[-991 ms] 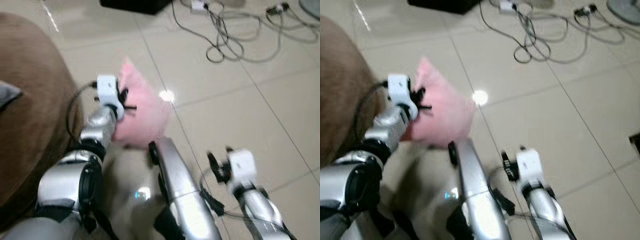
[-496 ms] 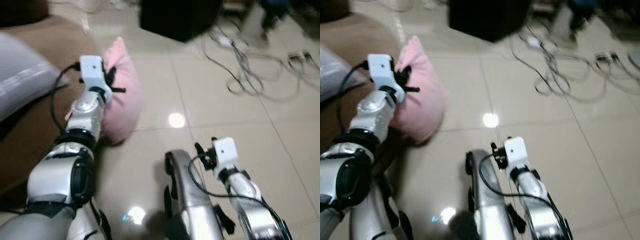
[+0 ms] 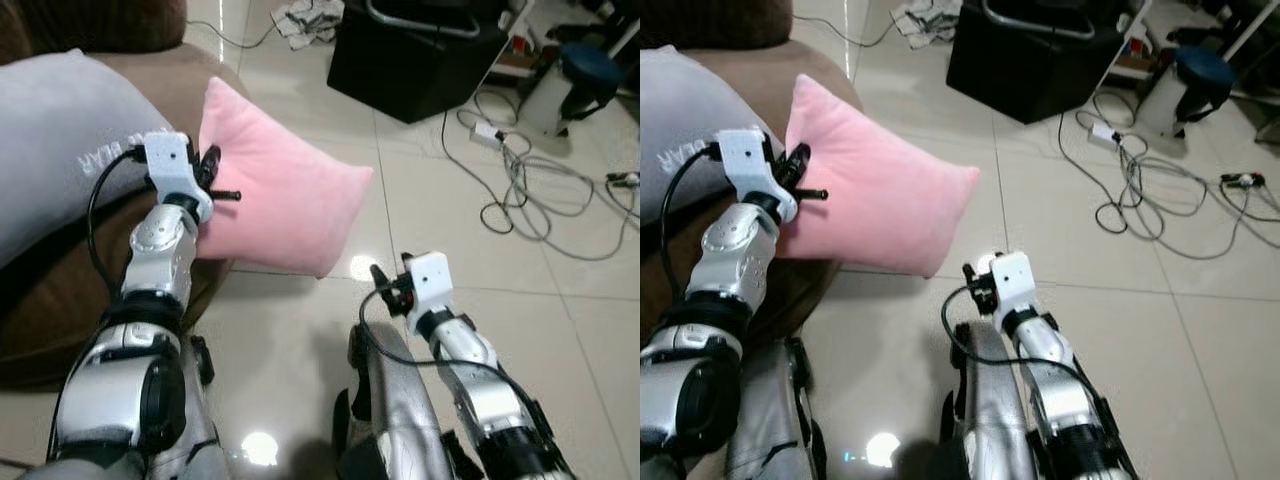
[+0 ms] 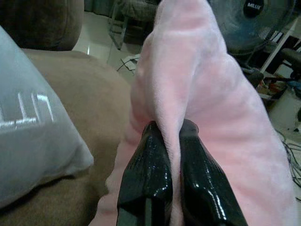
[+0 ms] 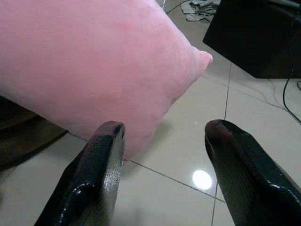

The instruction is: Move the pillow to the sofa from floor

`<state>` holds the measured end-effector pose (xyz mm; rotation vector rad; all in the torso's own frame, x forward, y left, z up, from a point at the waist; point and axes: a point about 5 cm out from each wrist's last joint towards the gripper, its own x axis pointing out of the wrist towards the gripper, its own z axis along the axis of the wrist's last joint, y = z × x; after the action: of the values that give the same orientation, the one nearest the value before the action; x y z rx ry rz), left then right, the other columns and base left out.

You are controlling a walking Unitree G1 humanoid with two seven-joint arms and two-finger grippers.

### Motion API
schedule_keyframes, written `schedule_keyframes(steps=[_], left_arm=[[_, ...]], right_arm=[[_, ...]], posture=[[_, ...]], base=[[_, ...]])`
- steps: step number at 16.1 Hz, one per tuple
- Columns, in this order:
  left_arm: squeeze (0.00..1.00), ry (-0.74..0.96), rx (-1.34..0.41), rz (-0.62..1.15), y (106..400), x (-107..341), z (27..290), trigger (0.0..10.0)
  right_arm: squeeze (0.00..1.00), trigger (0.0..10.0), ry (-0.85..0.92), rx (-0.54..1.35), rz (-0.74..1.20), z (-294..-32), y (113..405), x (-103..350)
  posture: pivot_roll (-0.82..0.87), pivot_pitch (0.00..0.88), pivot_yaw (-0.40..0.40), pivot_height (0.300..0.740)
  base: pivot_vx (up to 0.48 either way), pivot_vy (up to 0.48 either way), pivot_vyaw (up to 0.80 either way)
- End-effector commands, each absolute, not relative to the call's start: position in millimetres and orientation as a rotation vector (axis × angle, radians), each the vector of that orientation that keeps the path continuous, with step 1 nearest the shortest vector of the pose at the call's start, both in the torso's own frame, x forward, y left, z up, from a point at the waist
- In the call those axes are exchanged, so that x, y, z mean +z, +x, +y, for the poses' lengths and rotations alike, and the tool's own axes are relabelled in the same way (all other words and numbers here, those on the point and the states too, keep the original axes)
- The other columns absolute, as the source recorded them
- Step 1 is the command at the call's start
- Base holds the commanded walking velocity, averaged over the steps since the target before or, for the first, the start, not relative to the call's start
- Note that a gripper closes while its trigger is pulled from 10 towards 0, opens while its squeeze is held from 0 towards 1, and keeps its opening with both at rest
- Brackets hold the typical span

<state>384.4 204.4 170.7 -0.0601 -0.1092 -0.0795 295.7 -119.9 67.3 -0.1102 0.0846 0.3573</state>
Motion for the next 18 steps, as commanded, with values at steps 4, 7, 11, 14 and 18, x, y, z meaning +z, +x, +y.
schedule_keyframes(steps=[4,7,11,14,18], left_arm=[[0.00,-0.099,-0.073,-0.092,371.6,155.1,208.6,10.0],[0.00,-0.043,-0.072,-0.087,350.2,133.9,220.1,10.0],[0.00,0.016,-0.092,0.010,327.0,100.9,221.1,10.0],[0.00,0.019,-0.094,0.008,304.3,91.5,220.9,10.0],[0.00,0.075,-0.104,0.100,270.5,71.2,231.7,10.0]], right_arm=[[0.00,10.0,-0.065,0.316,0.065,-122.4,303.3,69.4],[0.00,10.0,-0.053,0.298,0.036,-125.8,307.1,74.2],[0.00,10.0,-0.070,0.307,0.038,-126.4,304.7,70.4],[0.00,10.0,-0.056,0.285,0.037,-127.1,301.2,67.2],[0.00,10.0,-0.050,0.302,0.043,-127.6,286.6,60.2]], posture=[[0.11,0.156,-0.196,0.613],[0.10,0.150,-0.185,0.648],[0.10,0.153,-0.172,0.688],[0.10,0.145,-0.146,0.718],[0.11,0.136,-0.136,0.740]], base=[[0.000,0.000,0.00],[0.000,0.000,0.00],[0.000,0.000,0.00],[0.000,0.000,0.00],[0.000,0.000,0.00]])
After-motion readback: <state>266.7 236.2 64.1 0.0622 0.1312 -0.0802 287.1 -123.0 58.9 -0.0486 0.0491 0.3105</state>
